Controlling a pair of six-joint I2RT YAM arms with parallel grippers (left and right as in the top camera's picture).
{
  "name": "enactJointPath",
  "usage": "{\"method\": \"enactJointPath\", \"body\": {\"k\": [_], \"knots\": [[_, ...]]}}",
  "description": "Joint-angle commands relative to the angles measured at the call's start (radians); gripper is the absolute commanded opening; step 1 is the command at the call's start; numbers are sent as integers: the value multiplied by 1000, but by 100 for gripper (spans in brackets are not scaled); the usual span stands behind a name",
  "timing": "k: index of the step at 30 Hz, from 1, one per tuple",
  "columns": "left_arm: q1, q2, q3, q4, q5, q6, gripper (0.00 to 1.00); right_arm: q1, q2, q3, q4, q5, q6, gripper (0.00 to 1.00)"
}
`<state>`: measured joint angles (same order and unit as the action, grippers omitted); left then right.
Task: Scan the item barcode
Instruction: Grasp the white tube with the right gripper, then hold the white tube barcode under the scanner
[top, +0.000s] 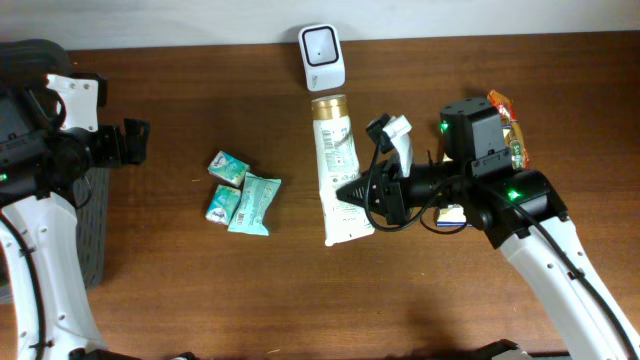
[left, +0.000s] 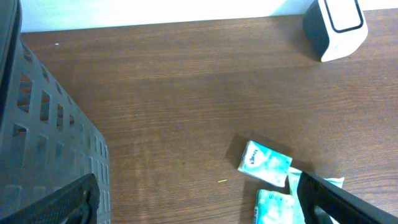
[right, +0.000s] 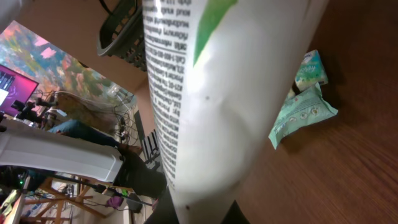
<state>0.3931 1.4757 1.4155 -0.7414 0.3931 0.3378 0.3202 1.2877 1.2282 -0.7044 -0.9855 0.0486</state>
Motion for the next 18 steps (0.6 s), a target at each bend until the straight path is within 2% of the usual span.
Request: {"method": "enactJointPath", "body": {"k": [1, 4, 5, 6, 8, 10, 11, 14, 18], "knots": [[3, -4, -1, 2, 11, 12, 99, -6, -19, 15, 9, -43, -14, 4], [3, -4, -1, 2, 11, 12, 99, 3, -5, 23, 7, 86, 84, 4], [3, -4, -1, 2, 11, 12, 99, 25, 30, 79, -34, 180, 91, 4], [3, -4, -1, 2, 11, 12, 99, 56, 97, 195, -126, 328, 79, 4], [3, -4, -1, 2, 11, 12, 99, 97, 217, 402, -261, 478, 26, 4], [3, -4, -1, 2, 11, 12, 99, 151, 489, 820, -458, 795, -16, 4], [3, -4, -1, 2, 11, 12, 99, 161, 592, 956, -488, 949, -19, 4], [3, -4, -1, 2, 11, 12, 99, 164, 784, 1115, -435, 1294, -87, 4], [3, -4, -1, 2, 11, 12, 99, 165, 1003, 1113, -142, 1712, -327, 4]]}}
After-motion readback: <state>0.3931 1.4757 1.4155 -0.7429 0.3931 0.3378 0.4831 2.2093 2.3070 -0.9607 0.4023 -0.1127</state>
